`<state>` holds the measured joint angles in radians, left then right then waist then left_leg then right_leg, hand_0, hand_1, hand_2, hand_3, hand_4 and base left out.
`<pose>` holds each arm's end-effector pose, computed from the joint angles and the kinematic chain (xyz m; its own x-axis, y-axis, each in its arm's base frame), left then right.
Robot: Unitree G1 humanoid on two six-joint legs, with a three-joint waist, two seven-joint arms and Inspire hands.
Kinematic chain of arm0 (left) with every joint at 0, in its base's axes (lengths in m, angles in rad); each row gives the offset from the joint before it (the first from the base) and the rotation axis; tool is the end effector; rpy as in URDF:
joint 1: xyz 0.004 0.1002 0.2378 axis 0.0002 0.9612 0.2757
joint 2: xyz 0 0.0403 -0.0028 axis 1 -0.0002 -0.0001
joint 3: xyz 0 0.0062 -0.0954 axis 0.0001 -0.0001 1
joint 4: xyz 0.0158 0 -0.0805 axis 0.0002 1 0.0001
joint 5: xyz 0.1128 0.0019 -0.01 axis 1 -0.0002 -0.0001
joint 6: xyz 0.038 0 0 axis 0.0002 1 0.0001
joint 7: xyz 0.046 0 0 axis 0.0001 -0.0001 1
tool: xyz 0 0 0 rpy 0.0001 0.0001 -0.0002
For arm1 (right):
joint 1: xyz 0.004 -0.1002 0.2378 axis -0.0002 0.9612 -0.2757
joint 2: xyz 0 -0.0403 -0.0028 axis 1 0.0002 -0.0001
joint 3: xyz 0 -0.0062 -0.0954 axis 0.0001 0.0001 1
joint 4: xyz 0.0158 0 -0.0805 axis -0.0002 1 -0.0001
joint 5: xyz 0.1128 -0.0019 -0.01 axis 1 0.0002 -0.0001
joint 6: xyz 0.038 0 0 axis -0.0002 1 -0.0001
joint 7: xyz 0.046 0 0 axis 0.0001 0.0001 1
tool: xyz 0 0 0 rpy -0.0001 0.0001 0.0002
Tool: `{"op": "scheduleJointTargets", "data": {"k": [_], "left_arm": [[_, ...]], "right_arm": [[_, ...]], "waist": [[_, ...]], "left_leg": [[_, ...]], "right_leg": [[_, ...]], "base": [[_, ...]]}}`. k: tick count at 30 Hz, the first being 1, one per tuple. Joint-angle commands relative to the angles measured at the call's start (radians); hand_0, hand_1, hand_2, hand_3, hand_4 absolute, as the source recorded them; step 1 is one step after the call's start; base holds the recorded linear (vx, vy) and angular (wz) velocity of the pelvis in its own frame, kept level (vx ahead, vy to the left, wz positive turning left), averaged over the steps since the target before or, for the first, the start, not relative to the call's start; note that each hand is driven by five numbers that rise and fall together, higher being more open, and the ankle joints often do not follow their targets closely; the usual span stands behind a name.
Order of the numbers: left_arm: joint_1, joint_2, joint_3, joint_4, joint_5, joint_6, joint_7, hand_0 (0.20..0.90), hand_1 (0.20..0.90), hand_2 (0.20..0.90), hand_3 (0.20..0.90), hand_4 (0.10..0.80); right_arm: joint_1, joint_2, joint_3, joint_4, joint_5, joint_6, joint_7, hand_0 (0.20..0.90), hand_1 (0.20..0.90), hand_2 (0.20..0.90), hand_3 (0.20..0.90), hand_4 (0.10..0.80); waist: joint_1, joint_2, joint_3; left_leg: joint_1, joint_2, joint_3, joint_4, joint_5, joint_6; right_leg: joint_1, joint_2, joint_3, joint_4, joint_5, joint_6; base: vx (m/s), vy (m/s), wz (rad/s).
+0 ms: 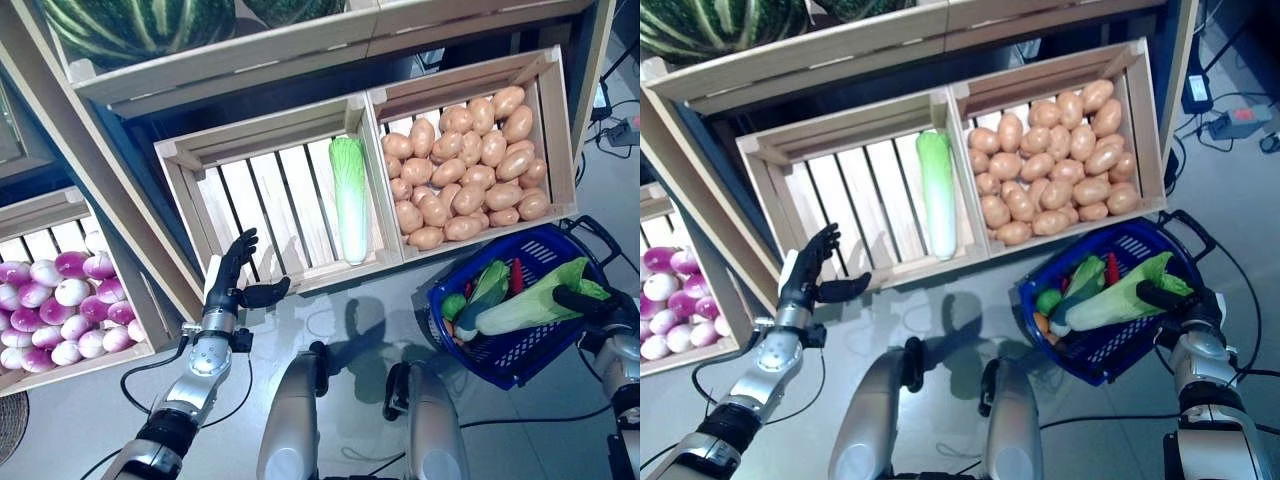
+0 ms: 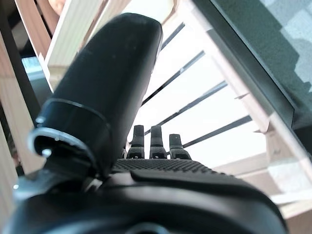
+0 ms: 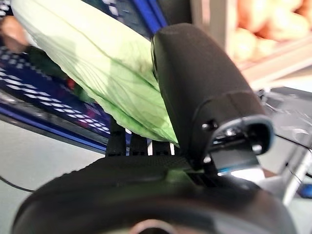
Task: Put vegetables into the basket
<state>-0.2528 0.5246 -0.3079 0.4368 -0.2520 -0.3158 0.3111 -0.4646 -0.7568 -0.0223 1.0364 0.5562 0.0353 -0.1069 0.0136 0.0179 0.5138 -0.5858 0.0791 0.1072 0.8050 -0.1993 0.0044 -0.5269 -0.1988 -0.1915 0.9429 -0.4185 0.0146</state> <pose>0.2525 0.2119 0.0440 0.9892 0.0943 0.1123 -0.1249 0.9427 0.3092 0.2429 -0.3660 0.0649 0.7257 -0.6012 -0.3347 0.5693 0.7978 -0.1987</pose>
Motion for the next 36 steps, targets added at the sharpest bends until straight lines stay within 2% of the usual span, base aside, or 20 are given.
{"op": "scheduleJointTargets", "data": {"k": [1, 5, 12, 23, 26, 29, 36], "left_arm": [[-0.065, 0.034, -0.002, -0.142, -0.022, -0.165, 0.054, 0.9, 0.9, 0.9, 0.9, 0.8], [-0.083, 0.041, -0.005, -0.168, -0.04, -0.191, 0.059, 0.9, 0.9, 0.9, 0.9, 0.8], [-0.12, 0.036, -0.003, -0.211, -0.07, -0.185, 0.079, 0.9, 0.9, 0.9, 0.9, 0.8], [-0.163, 0.039, -0.01, -0.222, -0.036, -0.194, 0.104, 0.9, 0.9, 0.9, 0.9, 0.8], [-0.188, 0.041, -0.01, -0.232, -0.018, -0.145, 0.14, 0.9, 0.9, 0.9, 0.9, 0.8], [-0.219, 0.036, -0.011, -0.223, -0.039, -0.132, 0.135, 0.9, 0.9, 0.9, 0.9, 0.8], [-0.347, 0.01, -0.026, -0.164, -0.145, -0.048, 0.12, 0.9, 0.9, 0.9, 0.9, 0.8]], "right_arm": [[-0.086, -0.138, 0.014, 0.074, -0.007, -0.019, -0.008, 0.9, 0.9, 0.9, 0.9, 0.8], [-0.107, -0.135, 0.018, 0.125, 0.003, -0.017, -0.02, 0.9, 0.9, 0.9, 0.9, 0.8], [-0.125, -0.116, 0.023, 0.094, -0.004, -0.086, -0.024, 0.9, 0.9, 0.9, 0.9, 0.8], [-0.084, -0.09, 0.012, 0.008, 0.004, -0.154, -0.067, 0.9, 0.9, 0.9, 0.9, 0.8], [-0.059, -0.078, 0.013, -0.079, -0.009, -0.185, -0.1, 0.9, 0.9, 0.9, 0.9, 0.8], [-0.045, -0.063, 0.014, -0.137, -0.019, -0.207, -0.127, 0.9, 0.9, 0.9, 0.9, 0.8], [-0.041, -0.017, 0.046, -0.203, -0.015, -0.182, -0.092, 0.9, 0.9, 0.9, 0.9, 0.8]], "waist": [[-0.008, -0.006, -0.034], [-0.009, 0.0, -0.029], [-0.019, 0.006, -0.028], [-0.038, -0.012, -0.045], [-0.051, -0.02, -0.051], [-0.062, -0.027, -0.058], [-0.094, -0.046, -0.067]], "left_leg": [[0.037, 0.005, 0.03, 0.161, -0.178, 0.048], [0.004, 0.007, 0.033, 0.217, -0.201, 0.054], [-0.095, 0.009, 0.028, 0.342, -0.249, 0.068], [-0.127, 0.017, 0.025, 0.388, -0.255, 0.063], [-0.116, 0.024, 0.029, 0.376, -0.241, 0.057], [-0.11, 0.033, 0.034, 0.364, -0.231, 0.053], [-0.102, 0.052, 0.049, 0.344, -0.217, 0.05]], "right_leg": [[0.024, 0.008, -0.029, 0.007, 0.082, -0.09], [-0.015, 0.001, -0.023, 0.055, 0.065, -0.094], [-0.124, -0.003, -0.015, 0.167, 0.032, -0.098], [-0.165, 0.006, -0.014, 0.203, 0.028, -0.086], [-0.155, 0.009, -0.01, 0.191, 0.035, -0.081], [-0.15, 0.011, -0.006, 0.182, 0.041, -0.075], [-0.148, 0.017, 0.009, 0.163, 0.059, -0.062]], "base": [[-0.048, -0.025, 0.07], [-0.032, -0.018, 0.08], [-0.03, -0.015, 0.02], [-0.001, -0.007, -0.01], [0.039, 0.009, -0.03], [0.03, 0.013, -0.06], [0.017, 0.031, -0.07]]}}
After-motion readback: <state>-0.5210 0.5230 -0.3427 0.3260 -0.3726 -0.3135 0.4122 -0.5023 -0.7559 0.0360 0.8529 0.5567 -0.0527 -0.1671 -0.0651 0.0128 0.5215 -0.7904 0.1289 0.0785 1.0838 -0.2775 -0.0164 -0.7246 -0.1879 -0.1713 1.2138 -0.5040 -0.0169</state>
